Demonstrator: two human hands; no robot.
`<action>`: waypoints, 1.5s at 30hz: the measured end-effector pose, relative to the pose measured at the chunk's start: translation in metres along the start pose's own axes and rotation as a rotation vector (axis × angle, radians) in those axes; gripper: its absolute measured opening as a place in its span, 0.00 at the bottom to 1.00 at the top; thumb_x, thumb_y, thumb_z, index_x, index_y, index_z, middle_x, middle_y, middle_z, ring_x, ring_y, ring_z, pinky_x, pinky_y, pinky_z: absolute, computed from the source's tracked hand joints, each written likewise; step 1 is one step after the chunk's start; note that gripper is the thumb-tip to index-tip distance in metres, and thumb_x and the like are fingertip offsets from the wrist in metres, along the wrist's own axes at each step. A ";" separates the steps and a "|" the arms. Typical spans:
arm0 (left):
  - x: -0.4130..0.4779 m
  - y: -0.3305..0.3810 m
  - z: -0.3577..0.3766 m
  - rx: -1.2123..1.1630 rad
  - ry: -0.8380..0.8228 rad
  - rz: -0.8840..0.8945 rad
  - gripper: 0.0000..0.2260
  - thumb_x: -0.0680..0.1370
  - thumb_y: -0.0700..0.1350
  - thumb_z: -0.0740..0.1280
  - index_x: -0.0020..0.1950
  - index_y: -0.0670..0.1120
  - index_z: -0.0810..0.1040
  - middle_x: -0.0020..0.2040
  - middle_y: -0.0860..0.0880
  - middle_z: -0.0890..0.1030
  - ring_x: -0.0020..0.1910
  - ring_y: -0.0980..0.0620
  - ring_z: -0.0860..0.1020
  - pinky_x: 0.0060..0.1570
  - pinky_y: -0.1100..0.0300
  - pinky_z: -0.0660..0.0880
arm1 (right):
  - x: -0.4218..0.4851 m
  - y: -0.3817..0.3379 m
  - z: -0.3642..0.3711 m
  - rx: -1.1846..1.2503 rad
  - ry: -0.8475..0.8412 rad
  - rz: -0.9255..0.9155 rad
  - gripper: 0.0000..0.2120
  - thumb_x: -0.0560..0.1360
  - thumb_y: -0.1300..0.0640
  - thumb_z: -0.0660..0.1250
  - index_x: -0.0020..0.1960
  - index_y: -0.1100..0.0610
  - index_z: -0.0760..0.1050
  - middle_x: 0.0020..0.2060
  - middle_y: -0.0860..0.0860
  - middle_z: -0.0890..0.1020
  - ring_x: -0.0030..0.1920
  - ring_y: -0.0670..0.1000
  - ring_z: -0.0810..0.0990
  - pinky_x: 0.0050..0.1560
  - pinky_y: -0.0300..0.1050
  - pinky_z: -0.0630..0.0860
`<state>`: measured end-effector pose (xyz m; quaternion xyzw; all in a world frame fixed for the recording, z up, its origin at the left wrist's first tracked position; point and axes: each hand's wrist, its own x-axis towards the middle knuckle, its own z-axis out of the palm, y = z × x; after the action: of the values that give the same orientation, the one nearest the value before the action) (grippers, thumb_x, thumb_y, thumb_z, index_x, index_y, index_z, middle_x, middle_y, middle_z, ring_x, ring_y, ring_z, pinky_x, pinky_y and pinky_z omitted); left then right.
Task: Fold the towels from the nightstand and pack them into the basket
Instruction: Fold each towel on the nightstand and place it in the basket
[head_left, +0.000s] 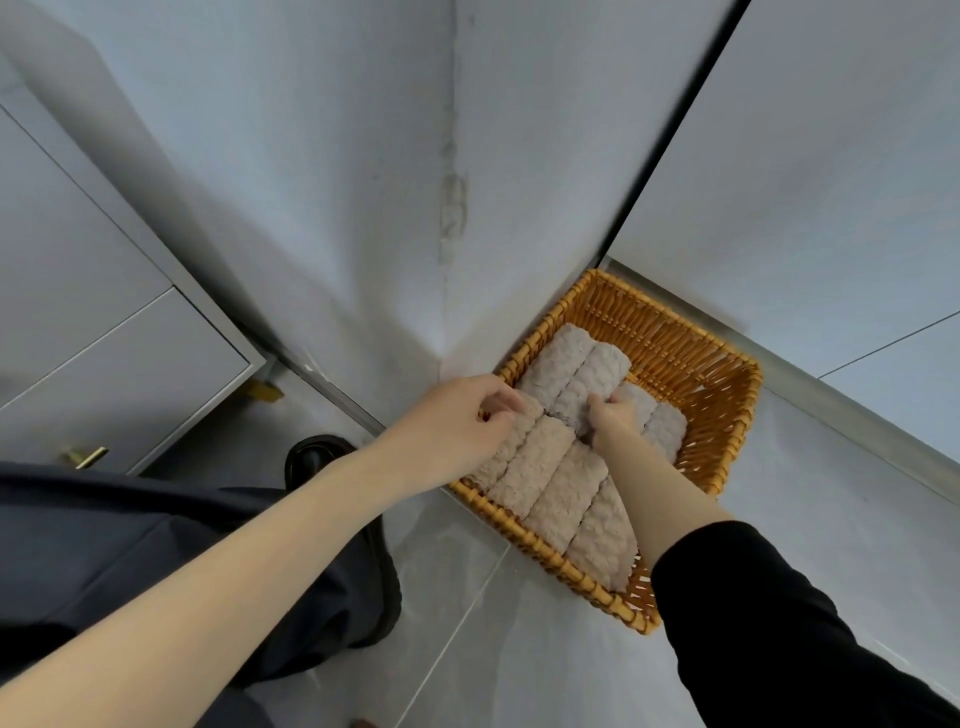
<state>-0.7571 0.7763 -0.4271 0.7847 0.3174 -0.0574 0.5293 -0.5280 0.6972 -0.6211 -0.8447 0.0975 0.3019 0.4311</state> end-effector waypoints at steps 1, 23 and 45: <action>0.001 0.000 0.001 -0.001 -0.004 0.002 0.07 0.81 0.48 0.59 0.55 0.57 0.75 0.56 0.60 0.76 0.49 0.45 0.80 0.49 0.51 0.77 | 0.000 0.004 -0.001 -0.119 0.046 -0.060 0.12 0.80 0.56 0.61 0.61 0.59 0.71 0.52 0.58 0.76 0.43 0.53 0.76 0.43 0.48 0.77; 0.005 -0.006 0.000 0.028 -0.011 0.026 0.07 0.81 0.47 0.59 0.51 0.59 0.75 0.58 0.60 0.75 0.43 0.67 0.74 0.38 0.72 0.67 | 0.010 0.002 -0.007 -0.770 -0.232 -0.460 0.37 0.77 0.56 0.67 0.78 0.61 0.49 0.76 0.56 0.49 0.75 0.57 0.56 0.73 0.48 0.61; -0.068 0.017 -0.033 -0.113 0.180 0.084 0.07 0.80 0.45 0.61 0.55 0.55 0.74 0.55 0.54 0.80 0.56 0.57 0.75 0.44 0.68 0.67 | -0.204 -0.034 -0.083 -0.786 -0.402 -1.080 0.16 0.80 0.57 0.61 0.67 0.49 0.71 0.55 0.46 0.79 0.47 0.43 0.77 0.48 0.36 0.74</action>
<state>-0.8095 0.7716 -0.3700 0.7682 0.3330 0.0536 0.5441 -0.6418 0.6332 -0.4404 -0.7959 -0.5345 0.2087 0.1930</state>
